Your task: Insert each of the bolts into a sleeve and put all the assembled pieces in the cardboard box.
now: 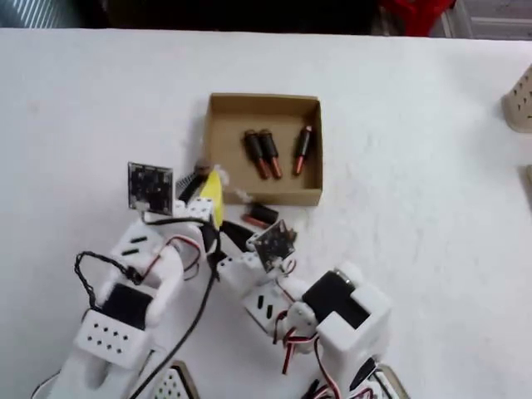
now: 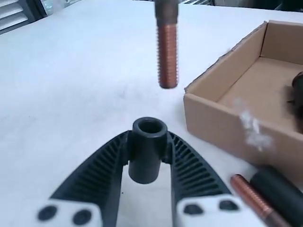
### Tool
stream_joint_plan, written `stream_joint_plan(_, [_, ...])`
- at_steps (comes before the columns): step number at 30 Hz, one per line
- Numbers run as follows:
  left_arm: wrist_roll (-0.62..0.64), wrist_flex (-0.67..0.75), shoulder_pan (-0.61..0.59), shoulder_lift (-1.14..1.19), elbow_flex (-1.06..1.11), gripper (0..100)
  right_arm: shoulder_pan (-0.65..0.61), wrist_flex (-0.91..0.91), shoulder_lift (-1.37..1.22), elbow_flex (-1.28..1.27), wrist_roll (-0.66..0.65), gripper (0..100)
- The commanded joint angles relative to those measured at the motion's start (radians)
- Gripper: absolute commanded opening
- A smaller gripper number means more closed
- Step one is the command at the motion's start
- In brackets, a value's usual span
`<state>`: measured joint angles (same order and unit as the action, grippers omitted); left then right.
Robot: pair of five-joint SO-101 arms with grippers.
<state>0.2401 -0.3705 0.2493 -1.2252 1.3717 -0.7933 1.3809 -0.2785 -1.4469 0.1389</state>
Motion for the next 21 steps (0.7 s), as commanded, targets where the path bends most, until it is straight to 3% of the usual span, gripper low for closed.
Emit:
stream_joint_plan(1, [0.014,-0.066,0.021,-0.047,-0.011,2,0.008,0.001,0.005,0.02,0.005,1.6])
stream_joint_plan(21, [-0.035,-0.117,0.047,-0.045,0.055,2,0.008,0.001,0.005,0.02,0.008,1.6])
